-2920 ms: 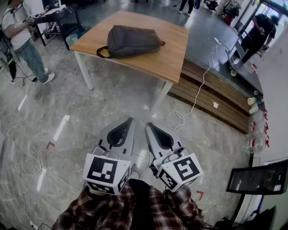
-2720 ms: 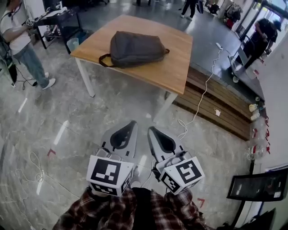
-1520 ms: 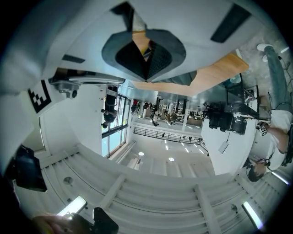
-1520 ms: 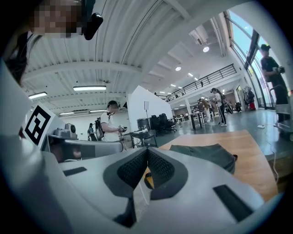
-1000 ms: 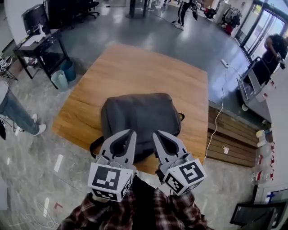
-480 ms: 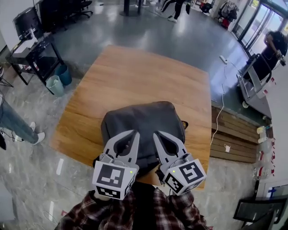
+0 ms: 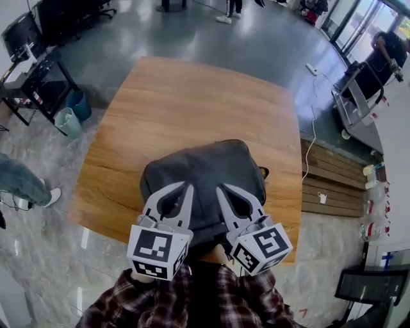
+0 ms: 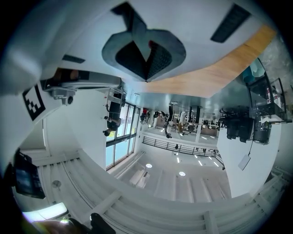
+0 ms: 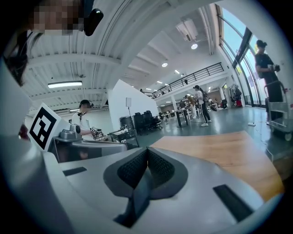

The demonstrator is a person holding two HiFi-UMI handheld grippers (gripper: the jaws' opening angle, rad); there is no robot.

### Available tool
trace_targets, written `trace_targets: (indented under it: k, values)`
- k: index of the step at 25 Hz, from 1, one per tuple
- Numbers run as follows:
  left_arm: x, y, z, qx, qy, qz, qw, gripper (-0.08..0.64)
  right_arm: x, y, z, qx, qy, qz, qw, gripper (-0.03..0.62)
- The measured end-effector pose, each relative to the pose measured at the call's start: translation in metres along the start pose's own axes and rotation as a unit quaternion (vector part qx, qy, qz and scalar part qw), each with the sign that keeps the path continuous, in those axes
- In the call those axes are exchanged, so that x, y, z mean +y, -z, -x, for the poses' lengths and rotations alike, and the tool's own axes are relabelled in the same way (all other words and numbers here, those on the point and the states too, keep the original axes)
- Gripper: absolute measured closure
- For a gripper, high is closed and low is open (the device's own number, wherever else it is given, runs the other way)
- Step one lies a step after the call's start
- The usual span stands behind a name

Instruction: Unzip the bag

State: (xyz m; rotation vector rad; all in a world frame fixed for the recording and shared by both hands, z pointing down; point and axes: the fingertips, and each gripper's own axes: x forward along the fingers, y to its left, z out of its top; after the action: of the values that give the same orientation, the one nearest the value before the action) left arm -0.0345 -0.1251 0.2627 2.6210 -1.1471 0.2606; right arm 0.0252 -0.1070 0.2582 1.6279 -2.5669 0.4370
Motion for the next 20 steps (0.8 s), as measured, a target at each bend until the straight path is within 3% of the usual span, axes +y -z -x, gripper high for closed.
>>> trace_targets:
  k: [5,10,14,20]
  values:
    - [0.02,0.04,-0.034,0.067,-0.009,0.002,0.9977,0.551,-0.023,0.017,-0.01,0.038,0.007,0.004,0.999,0.581]
    - [0.049,0.101,-0.082,0.153,-0.017,0.004,0.988,0.551,-0.052,0.051,-0.029,0.083,0.013,0.0,0.997,0.581]
    - [0.066,0.154,-0.108,0.229,-0.029,-0.013,0.973,0.551,-0.068,0.085,-0.043,0.12,0.009,-0.018,0.993,0.581]
    - [0.087,0.213,-0.122,0.316,-0.043,-0.079,0.9446,0.551,-0.084,0.118,-0.063,0.144,0.001,-0.039,0.989,0.581]
